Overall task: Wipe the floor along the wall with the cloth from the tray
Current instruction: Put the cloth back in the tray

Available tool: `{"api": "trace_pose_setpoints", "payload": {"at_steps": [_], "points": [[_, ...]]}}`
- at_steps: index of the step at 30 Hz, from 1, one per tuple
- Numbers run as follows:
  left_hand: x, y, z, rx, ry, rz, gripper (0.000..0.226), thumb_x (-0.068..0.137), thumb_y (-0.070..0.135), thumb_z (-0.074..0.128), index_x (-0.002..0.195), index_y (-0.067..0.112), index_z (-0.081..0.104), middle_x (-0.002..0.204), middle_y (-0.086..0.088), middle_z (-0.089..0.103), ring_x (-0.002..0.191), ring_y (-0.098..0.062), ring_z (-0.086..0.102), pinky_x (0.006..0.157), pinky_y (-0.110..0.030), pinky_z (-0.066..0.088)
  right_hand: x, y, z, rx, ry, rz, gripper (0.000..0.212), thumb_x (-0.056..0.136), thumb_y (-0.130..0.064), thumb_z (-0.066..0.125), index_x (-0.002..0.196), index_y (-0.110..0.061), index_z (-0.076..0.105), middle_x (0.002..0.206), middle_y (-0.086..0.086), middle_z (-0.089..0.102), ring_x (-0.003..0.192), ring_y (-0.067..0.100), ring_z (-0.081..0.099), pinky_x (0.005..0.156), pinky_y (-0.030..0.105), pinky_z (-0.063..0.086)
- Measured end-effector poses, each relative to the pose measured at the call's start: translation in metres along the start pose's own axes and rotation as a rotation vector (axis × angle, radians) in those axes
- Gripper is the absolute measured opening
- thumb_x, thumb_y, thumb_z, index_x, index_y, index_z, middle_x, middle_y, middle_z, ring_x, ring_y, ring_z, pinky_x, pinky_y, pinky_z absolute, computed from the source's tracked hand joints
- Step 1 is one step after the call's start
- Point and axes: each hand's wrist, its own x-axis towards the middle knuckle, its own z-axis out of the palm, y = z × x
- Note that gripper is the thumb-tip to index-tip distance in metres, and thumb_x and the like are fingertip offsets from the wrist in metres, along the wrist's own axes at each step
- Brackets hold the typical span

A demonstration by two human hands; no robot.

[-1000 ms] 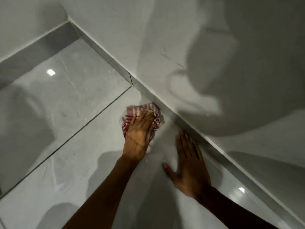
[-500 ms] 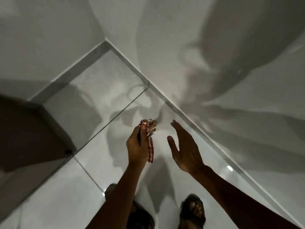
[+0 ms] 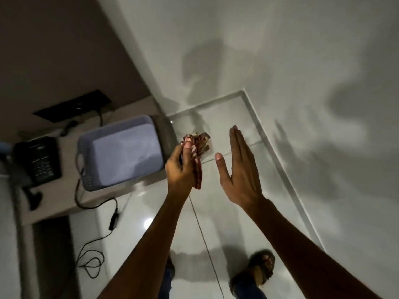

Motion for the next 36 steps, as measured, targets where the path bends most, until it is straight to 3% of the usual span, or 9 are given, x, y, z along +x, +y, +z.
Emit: {"api": "trace_pose_setpoints", "payload": {"at_steps": [3,8,13,17,21,23,25,29,36], "points": [[0.023,0.010,-0.083,0.039,0.019,0.025,0.029,0.115,0.021,0.045,0.119,0.004,0.069,0.081,-0.005,0.073,0.073,-0.011,0.071,0.064,-0.022,0.059,0.015,-0.066,0.054,0.021,0.002,-0.060,0.082,0.117,-0.062,0.030,0.180,-0.012,0.014,0.189,0.002,0.011,0.175,0.014,0.011,0.141,0.030,0.015],[0.059,-0.009,-0.218,0.039,0.029,0.009,0.028,0.115,0.024,0.042,0.116,0.006,0.065,0.071,-0.008,0.065,0.050,-0.005,0.062,0.044,-0.018,0.049,0.033,-0.148,0.175,0.056,-0.064,-0.088,0.082,0.114,-0.061,0.039,0.178,-0.014,0.017,0.188,0.002,0.014,0.175,0.019,0.014,0.141,0.045,0.024],[0.103,-0.071,-0.312,0.148,0.132,-0.058,0.030,0.114,0.036,0.043,0.129,0.021,0.064,0.105,-0.004,0.073,0.086,-0.018,0.073,0.066,-0.033,0.060,0.052,-0.161,0.272,-0.030,-0.129,-0.147,0.080,0.117,-0.055,0.041,0.170,0.006,0.034,0.180,0.022,0.031,0.170,0.039,0.029,0.133,0.065,0.035],[0.140,-0.132,-0.336,0.651,0.066,0.087,0.034,0.111,0.031,0.048,0.143,0.027,0.056,0.133,0.003,0.068,0.117,-0.020,0.069,0.096,-0.044,0.063,0.081,-0.136,0.330,-0.202,-0.203,-0.185,0.085,0.112,-0.046,0.056,0.172,0.007,0.026,0.182,0.028,0.020,0.170,0.046,0.023,0.135,0.067,0.030],[0.183,-0.188,-0.333,0.916,-0.210,0.043,0.063,0.108,0.038,0.045,0.166,0.019,0.030,0.173,-0.009,0.035,0.162,-0.030,0.028,0.134,-0.051,0.019,0.117,-0.099,0.375,-0.355,-0.319,-0.255,0.092,0.109,-0.061,0.039,0.174,0.003,0.024,0.183,0.030,0.015,0.170,0.049,0.017,0.135,0.072,0.022],[0.195,-0.219,-0.328,1.050,-0.348,0.046,0.068,0.113,0.041,0.037,0.171,0.020,0.009,0.181,-0.006,0.003,0.167,-0.031,-0.005,0.135,-0.047,-0.006,0.127,-0.080,0.392,-0.451,-0.338,-0.263,0.092,0.108,-0.063,0.036,0.174,0.001,0.026,0.183,0.029,0.017,0.170,0.049,0.018,0.135,0.070,0.022],[0.197,-0.244,-0.324,1.094,-0.370,0.096,0.071,0.113,0.047,0.029,0.171,0.018,0.000,0.180,-0.008,-0.010,0.164,-0.033,-0.018,0.132,-0.046,-0.016,0.127,-0.063,0.406,-0.535,-0.369,-0.270,0.092,0.109,-0.064,0.033,0.175,-0.001,0.027,0.183,0.028,0.018,0.171,0.048,0.021,0.136,0.069,0.023],[0.198,-0.252,-0.325,1.079,-0.353,0.128,0.078,0.106,0.059,0.006,0.170,0.015,0.006,0.179,-0.012,-0.004,0.165,-0.035,-0.010,0.135,-0.056,-0.006,0.128,-0.061,0.413,-0.539,-0.393,-0.245,0.094,0.108,-0.067,0.027,0.176,-0.002,0.024,0.184,0.027,0.015,0.171,0.047,0.018,0.138,0.068,0.017],[0.197,-0.156,-0.349,0.983,-0.247,0.171,0.070,0.110,0.049,0.022,0.171,0.022,-0.001,0.180,-0.001,-0.012,0.166,-0.018,-0.016,0.137,-0.047,-0.003,0.145,-0.156,0.325,-0.140,-0.339,-0.217,0.089,0.112,-0.060,0.039,0.175,0.000,0.020,0.186,0.021,0.009,0.174,0.033,0.008,0.140,0.060,0.021]]}}
